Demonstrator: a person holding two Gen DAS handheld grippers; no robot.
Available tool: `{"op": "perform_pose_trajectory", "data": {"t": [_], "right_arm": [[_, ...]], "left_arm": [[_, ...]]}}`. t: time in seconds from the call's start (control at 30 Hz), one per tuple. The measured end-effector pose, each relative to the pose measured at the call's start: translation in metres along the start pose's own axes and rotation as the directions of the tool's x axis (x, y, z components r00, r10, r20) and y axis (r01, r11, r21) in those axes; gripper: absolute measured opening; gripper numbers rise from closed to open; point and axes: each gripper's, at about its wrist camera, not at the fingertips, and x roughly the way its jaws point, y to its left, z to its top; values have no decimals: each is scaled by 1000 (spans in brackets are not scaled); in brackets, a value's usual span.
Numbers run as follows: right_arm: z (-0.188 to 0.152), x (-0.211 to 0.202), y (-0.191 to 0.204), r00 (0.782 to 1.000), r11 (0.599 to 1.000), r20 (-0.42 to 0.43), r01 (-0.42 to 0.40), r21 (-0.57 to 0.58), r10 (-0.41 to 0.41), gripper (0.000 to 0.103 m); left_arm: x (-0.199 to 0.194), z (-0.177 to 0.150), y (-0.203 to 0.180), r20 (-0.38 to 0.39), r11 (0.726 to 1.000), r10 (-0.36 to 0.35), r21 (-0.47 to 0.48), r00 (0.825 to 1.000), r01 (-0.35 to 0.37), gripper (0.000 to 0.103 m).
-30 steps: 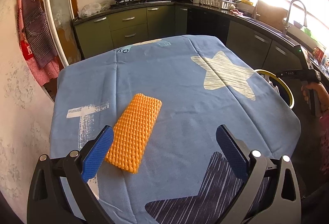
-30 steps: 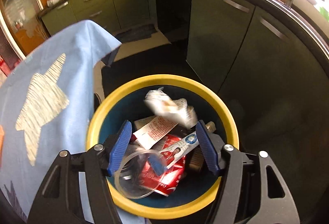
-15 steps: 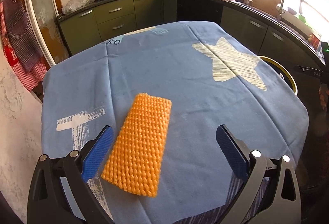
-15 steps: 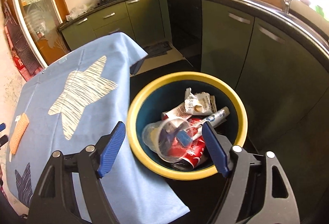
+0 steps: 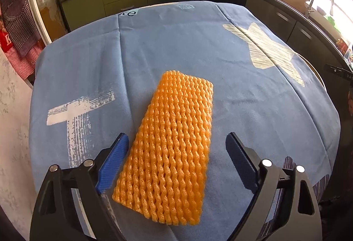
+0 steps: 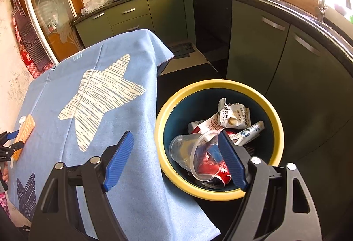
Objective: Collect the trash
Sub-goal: 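Grasp the orange foam fruit net with the left gripper, then carry the foam net over the bin and open the left gripper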
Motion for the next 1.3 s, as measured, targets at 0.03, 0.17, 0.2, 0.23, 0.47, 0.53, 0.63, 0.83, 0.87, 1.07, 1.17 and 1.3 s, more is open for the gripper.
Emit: {"op": "perform_pose_trajectory", "data": {"t": [0.03, 0.17, 0.2, 0.23, 0.47, 0.53, 0.63, 0.83, 0.87, 1.07, 1.17, 1.3], "right_arm": [[-1, 1, 0, 1000, 1000, -2, -2, -1, 2, 74], [-3, 2, 0, 1000, 1000, -9, -8, -4, 8, 74], [-3, 3, -1, 1000, 1000, -10, -9, -4, 9, 74], [-4, 3, -2, 1000, 1000, -9, -10, -3, 10, 74], [-7, 3, -5, 1000, 1000, -9, -22, 6, 22, 74], [-8, 2, -6, 1000, 1000, -6, -25, 8, 25, 74], [-9, 0, -9, 1000, 1000, 2, -25, 14, 25, 74], [-13, -10, -26, 999, 999, 32, 4, 49, -6, 74], [-14, -12, -30, 999, 998, 38, 14, 58, -17, 74], [-28, -28, -76, 994, 985, 65, 76, 157, -87, 74], [-37, -32, -96, 992, 975, 59, 98, 197, -112, 74], [-49, -36, -124, 989, 961, 47, 122, 247, -137, 74]], "left_arm": [[3, 0, -1, -7, 1000, 0, 2, 1000, 0, 80], [3, -1, -3, -6, 999, 33, 7, 999, -33, 68], [3, -1, -3, -5, 999, 34, 3, 999, -34, 67], [3, -1, -2, -3, 999, 33, -3, 999, -33, 63], [-14, 2, -6, 43, 1000, 29, -4, 999, -29, 20], [-21, 4, -11, 58, 1000, 9, 4, 998, -9, 15], [-30, 8, -26, 76, 999, -10, 37, 997, 7, 14], [-49, 28, -79, 95, 985, -82, 157, 992, 66, 14], [-49, 36, -92, 88, 979, -110, 184, 990, 93, 14], [-45, 84, -178, 40, 905, -240, 371, 970, 209, 14], [-36, 110, -228, 11, 850, -285, 466, 959, 247, 15], [-7, 145, -288, -37, 790, -319, 542, 947, 287, 15]]}}
